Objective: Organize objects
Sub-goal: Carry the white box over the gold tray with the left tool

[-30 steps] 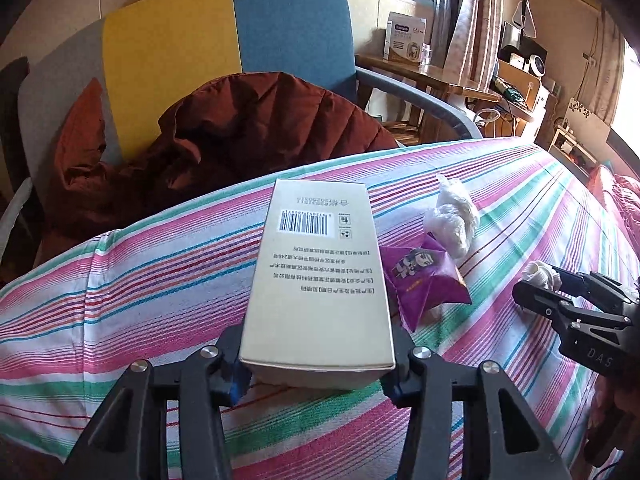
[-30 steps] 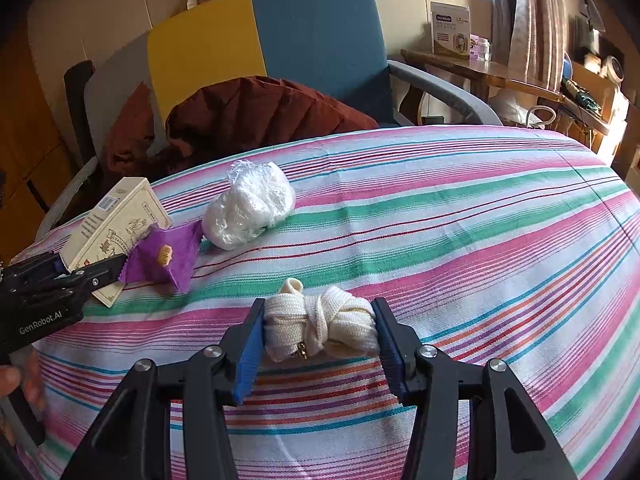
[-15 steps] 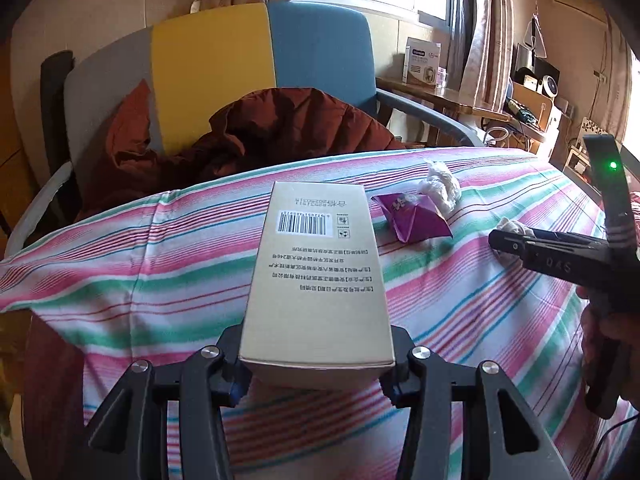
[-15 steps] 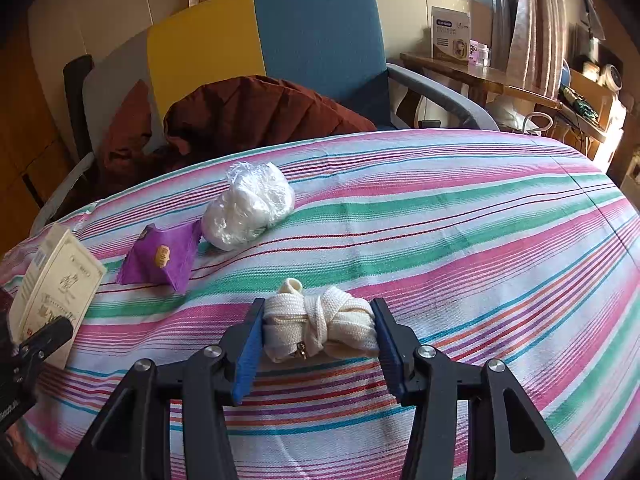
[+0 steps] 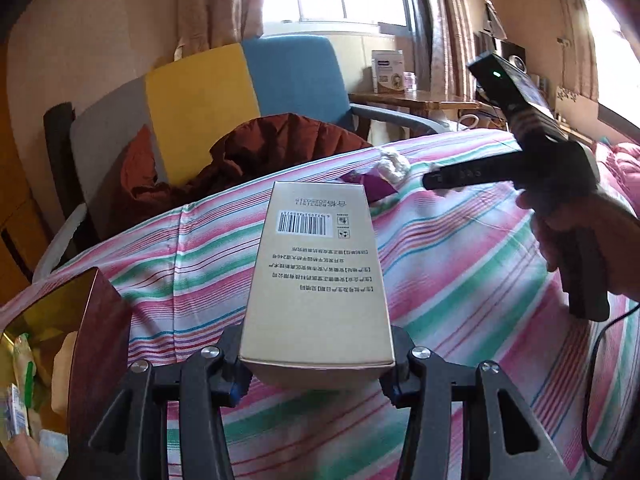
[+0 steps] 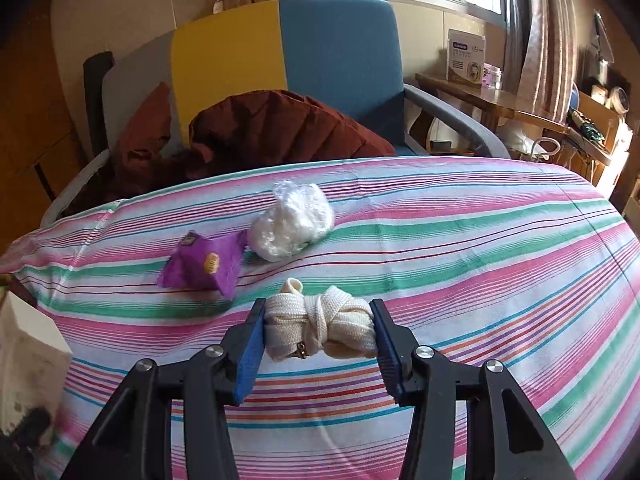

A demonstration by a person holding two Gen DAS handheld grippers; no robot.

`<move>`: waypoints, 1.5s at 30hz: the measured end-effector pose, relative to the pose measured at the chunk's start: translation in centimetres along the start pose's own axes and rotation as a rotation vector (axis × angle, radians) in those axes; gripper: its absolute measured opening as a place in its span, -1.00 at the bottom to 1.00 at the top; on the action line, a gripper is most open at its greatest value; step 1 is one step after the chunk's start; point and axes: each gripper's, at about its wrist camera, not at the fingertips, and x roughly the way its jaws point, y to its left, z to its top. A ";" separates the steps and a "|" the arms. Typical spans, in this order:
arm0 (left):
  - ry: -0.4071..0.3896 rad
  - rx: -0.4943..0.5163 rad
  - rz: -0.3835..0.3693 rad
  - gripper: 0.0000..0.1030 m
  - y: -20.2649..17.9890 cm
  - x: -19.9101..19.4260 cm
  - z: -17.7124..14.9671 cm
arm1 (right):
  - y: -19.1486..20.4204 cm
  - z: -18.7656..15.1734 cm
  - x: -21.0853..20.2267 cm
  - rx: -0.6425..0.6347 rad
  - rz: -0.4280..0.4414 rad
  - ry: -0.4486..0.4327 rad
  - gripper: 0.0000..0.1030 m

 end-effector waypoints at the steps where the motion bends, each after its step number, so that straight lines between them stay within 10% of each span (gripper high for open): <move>1: -0.009 0.018 -0.004 -0.03 -0.5 -0.4 -0.1 | 0.7 -0.1 -0.2 0.002 0.030 0.009 -0.02; 8: -0.022 -0.063 -0.031 -0.03 0.6 -2.1 -0.7 | 6.2 -1.9 -1.5 -0.040 0.161 0.078 -0.02; 22: -0.030 -0.271 -0.042 -0.03 6.9 -8.7 -2.9 | 11.2 -5.4 -2.1 -0.201 0.157 0.071 -0.02; 34: 0.148 -0.583 0.067 -0.02 22.2 -7.1 -4.8 | 11.3 -5.8 -1.8 -0.199 0.102 0.080 -0.02; 45: 0.284 -0.627 0.175 0.21 26.4 -4.0 -5.9 | 11.6 -5.8 -1.7 -0.207 0.082 0.079 -0.02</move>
